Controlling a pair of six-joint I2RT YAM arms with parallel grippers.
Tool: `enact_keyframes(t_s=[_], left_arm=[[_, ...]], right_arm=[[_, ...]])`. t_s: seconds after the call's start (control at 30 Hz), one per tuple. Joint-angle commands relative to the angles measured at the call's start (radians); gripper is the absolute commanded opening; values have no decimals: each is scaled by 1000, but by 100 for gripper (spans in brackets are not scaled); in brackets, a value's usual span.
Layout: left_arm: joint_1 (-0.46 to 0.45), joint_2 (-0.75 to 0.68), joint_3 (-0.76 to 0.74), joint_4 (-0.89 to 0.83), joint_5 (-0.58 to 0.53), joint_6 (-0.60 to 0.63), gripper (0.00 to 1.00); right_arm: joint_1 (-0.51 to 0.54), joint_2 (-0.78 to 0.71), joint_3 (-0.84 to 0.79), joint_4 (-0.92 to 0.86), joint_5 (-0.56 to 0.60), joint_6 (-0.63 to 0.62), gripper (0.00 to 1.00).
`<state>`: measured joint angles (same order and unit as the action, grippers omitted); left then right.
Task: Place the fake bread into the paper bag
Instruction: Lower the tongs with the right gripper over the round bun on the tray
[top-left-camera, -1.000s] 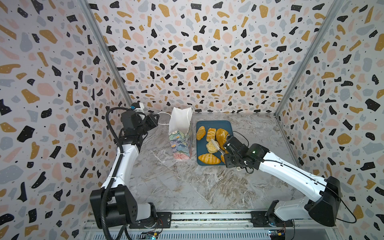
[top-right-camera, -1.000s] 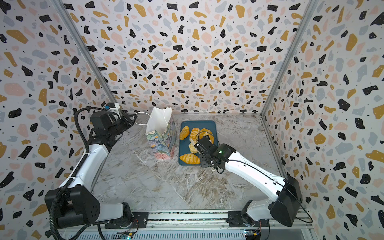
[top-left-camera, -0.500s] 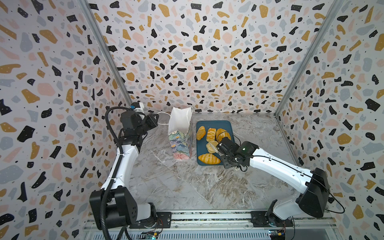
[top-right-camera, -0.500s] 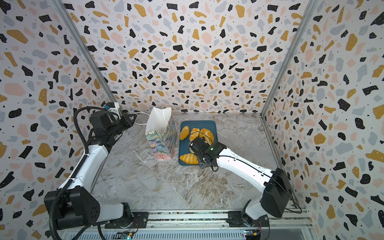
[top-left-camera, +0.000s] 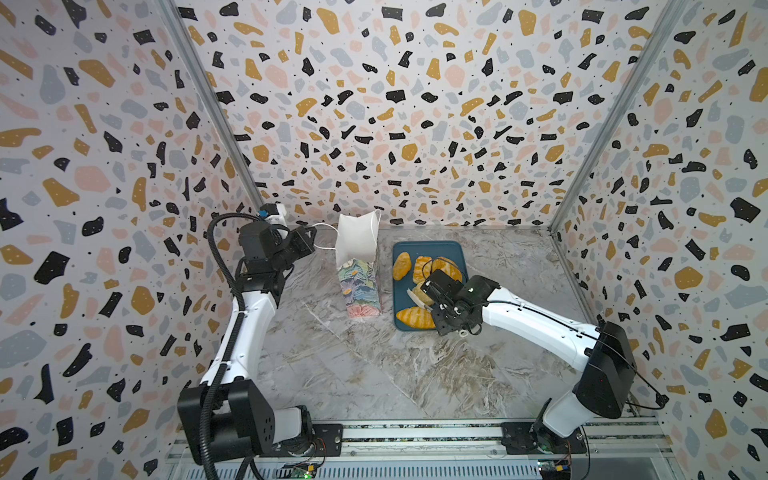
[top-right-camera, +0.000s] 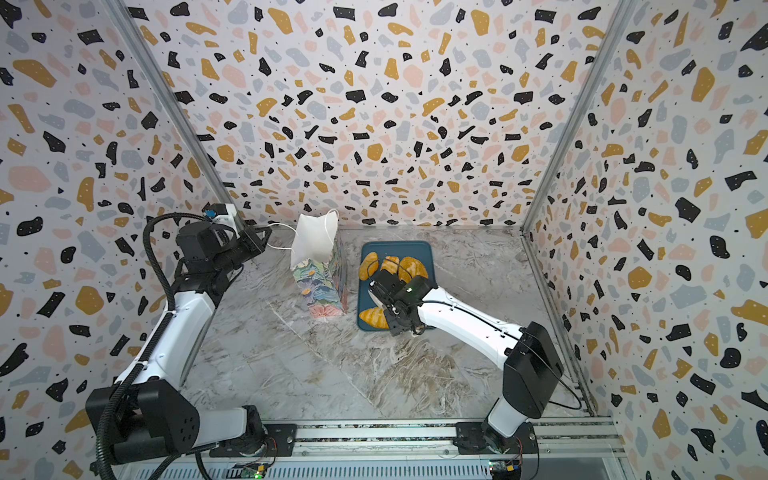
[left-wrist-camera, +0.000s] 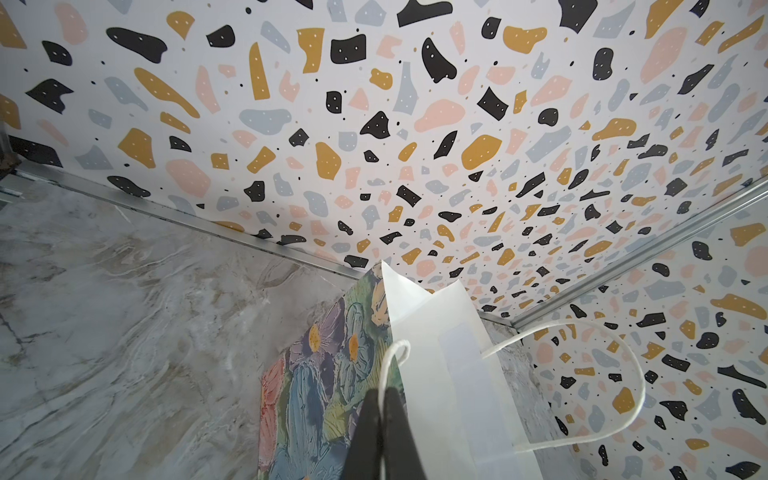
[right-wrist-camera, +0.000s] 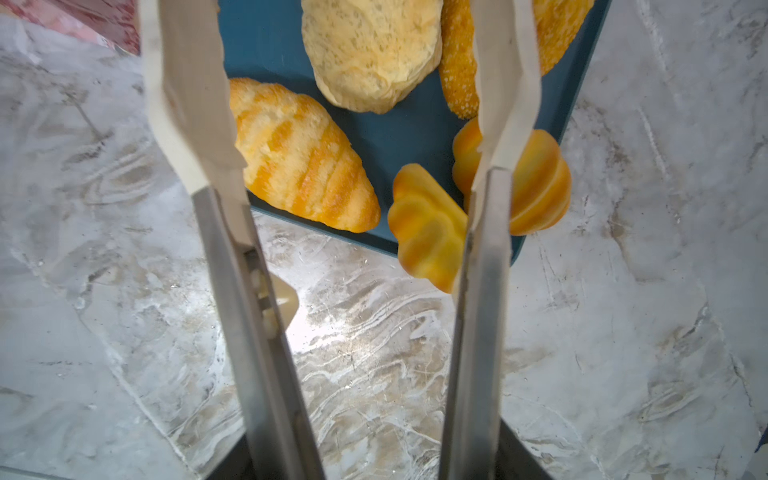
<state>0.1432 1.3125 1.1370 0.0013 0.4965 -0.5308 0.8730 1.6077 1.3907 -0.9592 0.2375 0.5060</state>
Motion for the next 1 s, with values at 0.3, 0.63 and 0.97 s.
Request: enact_keyframes(t_s=[0.3,0.63,0.97], left_arm=[[-5,-19,-11,31,0,20,0],[-8,-13,-12,32,-1,17,0],[-8,-6,-15,40,4,6,0]], right_arm=[[-11,41,22,6,5,-31,59],[-20,80,20,38,-22,-50,59],[-58,121,33,28,-37,-84,59]])
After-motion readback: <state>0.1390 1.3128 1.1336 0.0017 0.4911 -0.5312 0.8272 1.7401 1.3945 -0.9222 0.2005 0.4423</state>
